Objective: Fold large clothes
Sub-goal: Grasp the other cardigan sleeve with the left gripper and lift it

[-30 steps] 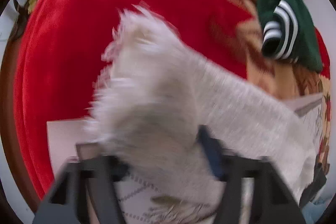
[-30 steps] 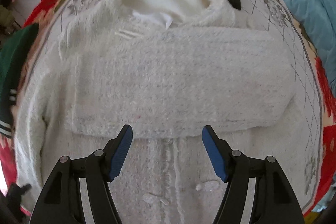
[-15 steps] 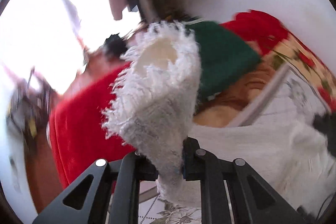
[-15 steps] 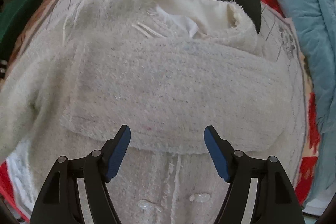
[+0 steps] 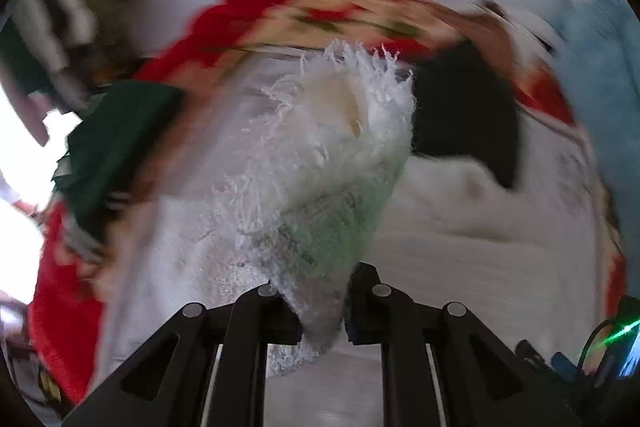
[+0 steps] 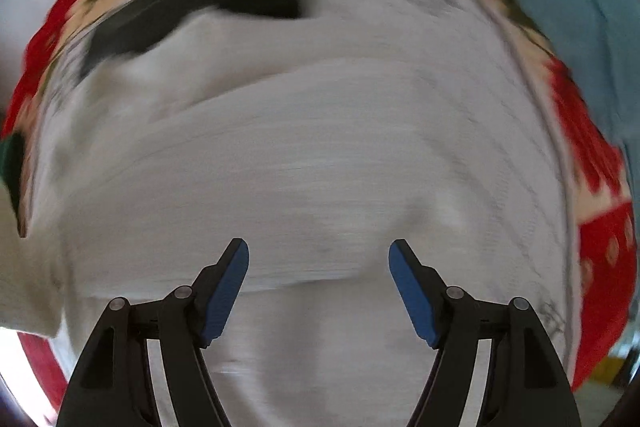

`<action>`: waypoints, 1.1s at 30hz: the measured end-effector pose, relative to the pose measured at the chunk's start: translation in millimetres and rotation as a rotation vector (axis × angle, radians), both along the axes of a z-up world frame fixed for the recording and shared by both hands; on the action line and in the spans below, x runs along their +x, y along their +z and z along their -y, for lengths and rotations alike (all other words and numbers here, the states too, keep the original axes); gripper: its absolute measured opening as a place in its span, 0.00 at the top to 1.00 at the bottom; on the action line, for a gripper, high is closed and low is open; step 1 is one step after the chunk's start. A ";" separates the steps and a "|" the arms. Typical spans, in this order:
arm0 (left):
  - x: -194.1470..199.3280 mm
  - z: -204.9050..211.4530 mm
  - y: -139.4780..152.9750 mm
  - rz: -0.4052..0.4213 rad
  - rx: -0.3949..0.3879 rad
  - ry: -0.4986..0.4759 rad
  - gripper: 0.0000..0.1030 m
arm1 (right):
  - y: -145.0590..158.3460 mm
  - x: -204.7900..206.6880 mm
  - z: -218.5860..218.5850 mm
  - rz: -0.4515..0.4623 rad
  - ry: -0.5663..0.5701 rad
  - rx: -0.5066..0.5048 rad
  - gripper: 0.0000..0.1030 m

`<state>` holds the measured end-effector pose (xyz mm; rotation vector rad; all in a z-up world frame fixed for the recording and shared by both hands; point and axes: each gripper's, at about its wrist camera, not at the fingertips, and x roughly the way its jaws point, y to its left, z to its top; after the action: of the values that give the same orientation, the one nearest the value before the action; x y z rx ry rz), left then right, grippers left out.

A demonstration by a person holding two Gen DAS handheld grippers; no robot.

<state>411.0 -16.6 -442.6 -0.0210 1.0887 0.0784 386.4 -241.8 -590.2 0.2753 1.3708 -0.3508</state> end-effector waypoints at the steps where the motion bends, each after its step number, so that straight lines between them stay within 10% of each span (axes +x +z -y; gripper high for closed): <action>1: 1.7 22.9 -6.0 -0.018 -0.017 -0.035 0.90 | 0.0 -7.3 22.1 -0.003 -0.037 -0.006 0.28; 10: 3.3 150.4 -86.3 -0.203 0.014 -0.202 0.88 | -15.0 -58.4 159.7 -0.049 -0.261 0.002 0.28; 14: 9.1 156.6 -106.8 -0.289 -0.065 -0.202 0.58 | -15.5 -66.3 170.3 -0.032 -0.289 0.072 0.28; 17: 13.6 153.1 -98.8 -0.288 -0.138 -0.218 0.18 | -11.9 -71.8 171.3 0.005 -0.307 0.151 0.28; 27: 7.6 56.5 -31.1 -0.101 0.033 0.015 0.10 | 7.5 -32.5 143.6 0.209 -0.269 0.461 0.28; 33: 4.6 -8.9 -62.1 -0.171 0.147 0.170 0.10 | -34.6 17.5 96.8 0.114 -0.187 0.607 0.28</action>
<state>415.6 -7.7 -504.8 0.0263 1.2481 0.3177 403.8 -338.6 -624.8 0.9158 1.3149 -0.0606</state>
